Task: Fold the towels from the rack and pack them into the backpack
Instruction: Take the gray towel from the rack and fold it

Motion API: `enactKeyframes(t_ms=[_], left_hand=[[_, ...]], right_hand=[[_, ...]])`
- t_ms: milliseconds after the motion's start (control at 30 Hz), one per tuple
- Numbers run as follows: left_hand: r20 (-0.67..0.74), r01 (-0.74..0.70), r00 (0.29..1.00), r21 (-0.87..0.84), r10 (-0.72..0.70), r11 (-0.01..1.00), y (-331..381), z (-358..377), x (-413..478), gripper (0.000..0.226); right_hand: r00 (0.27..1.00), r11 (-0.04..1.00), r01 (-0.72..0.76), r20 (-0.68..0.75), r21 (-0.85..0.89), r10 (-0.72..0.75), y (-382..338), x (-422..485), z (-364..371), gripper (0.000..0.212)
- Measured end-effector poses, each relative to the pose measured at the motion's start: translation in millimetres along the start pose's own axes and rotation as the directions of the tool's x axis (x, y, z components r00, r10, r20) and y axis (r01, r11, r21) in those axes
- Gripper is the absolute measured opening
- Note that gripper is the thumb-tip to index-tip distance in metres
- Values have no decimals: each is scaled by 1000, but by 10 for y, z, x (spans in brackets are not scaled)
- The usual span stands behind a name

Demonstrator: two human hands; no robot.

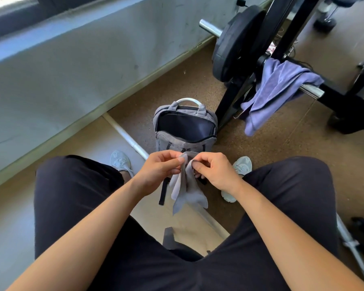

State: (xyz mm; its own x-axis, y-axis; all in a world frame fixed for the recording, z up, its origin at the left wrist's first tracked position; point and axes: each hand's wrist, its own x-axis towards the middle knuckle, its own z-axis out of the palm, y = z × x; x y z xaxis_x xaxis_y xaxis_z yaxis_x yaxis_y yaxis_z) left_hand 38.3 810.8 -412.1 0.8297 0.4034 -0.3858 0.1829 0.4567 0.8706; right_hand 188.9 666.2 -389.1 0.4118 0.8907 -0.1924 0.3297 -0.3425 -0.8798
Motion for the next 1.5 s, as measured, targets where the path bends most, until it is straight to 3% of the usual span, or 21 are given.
enactKeyframes(t_ms=[200,300,400,467,567,633,700,833,933,1133,1233,1333,1500], left_hand=[[16,-36,999,98,35,995,-66,0,5,12],[9,-47,999,135,47,990,-74,-9,2,23],[37,-80,997,179,75,981,-62,-11,-7,24],[78,-101,993,190,87,977,-44,-2,-21,18],[109,-120,989,190,101,974,-18,18,-39,17],[109,-138,987,194,118,971,-13,16,-31,17],[90,-153,987,231,136,961,-32,-4,-11,17],[81,-235,970,547,228,803,-132,-4,38,19],[84,-281,947,684,309,674,-174,-1,65,26],[-29,-271,880,788,474,553,-210,-47,92,28],[-29,-313,844,784,535,536,-174,-16,81,18],[68,-371,858,768,510,522,-195,60,48,11],[117,-397,853,777,508,488,-230,81,82,25]], right_hand=[[995,986,95,25,-133,-93,-2,3,16,9],[989,974,131,-46,-185,-142,27,6,30,4],[976,959,158,-108,-235,-187,30,30,28,23],[977,963,193,-52,-189,-206,12,43,17,39],[991,987,126,62,-97,-120,5,19,21,25],[998,997,57,40,-53,-55,24,7,25,9],[999,1000,20,-27,-9,-20,25,15,5,6],[996,992,-10,-86,122,21,-32,20,-38,9],[993,978,18,-114,209,6,-46,13,-46,8],[961,987,89,-273,136,-49,-6,25,-61,9],[943,988,110,-326,108,-70,6,45,-66,12],[958,988,121,-273,97,-91,-19,23,-33,9],[974,987,125,-200,104,-103,-77,0,12,10]])
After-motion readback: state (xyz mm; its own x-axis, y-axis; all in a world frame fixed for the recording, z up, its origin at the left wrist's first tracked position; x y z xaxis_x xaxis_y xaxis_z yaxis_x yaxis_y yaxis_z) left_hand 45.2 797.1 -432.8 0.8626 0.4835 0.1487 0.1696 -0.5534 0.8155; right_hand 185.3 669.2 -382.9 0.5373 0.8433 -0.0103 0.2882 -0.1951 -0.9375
